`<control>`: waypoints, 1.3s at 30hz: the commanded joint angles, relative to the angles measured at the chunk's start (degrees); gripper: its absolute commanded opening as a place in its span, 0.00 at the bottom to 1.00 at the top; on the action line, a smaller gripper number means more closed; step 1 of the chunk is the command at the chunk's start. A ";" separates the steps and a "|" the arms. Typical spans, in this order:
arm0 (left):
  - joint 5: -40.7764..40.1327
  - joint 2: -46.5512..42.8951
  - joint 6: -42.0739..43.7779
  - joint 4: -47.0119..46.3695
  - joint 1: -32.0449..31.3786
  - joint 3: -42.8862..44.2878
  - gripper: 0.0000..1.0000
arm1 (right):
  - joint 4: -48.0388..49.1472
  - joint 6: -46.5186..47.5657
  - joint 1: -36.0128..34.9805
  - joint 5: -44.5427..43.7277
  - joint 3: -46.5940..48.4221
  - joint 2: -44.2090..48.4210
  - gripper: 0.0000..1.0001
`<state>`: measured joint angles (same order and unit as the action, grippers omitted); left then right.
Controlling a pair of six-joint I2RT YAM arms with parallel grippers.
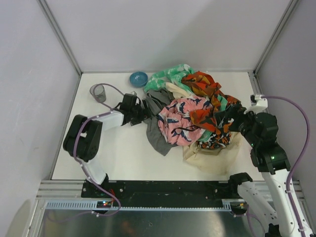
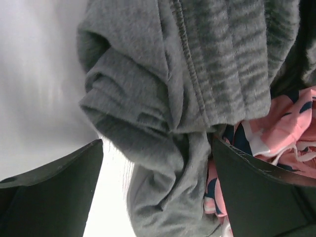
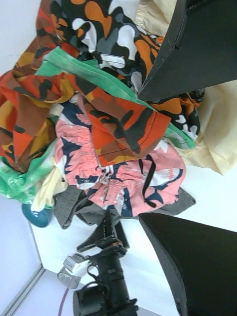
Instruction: Pick out a specific cloth from the pile
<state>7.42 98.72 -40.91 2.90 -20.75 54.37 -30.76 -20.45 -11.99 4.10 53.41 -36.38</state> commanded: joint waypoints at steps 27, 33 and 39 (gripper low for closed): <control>-11.13 -41.10 7.81 6.06 0.64 11.53 0.01 | -3.31 -1.34 -0.72 -7.56 -5.61 4.74 0.99; -9.01 -45.60 8.91 7.06 0.71 17.34 0.01 | -3.52 -1.54 -0.76 -7.53 -6.43 4.77 0.99; -12.38 -48.69 9.88 8.26 0.69 18.24 0.01 | -3.39 -1.36 -0.70 -7.44 -7.19 4.83 0.99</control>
<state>-2.11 52.82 -32.71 13.08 -20.32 69.97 -35.29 -21.43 -12.58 -2.59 46.50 -32.08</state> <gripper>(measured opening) 0.048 0.993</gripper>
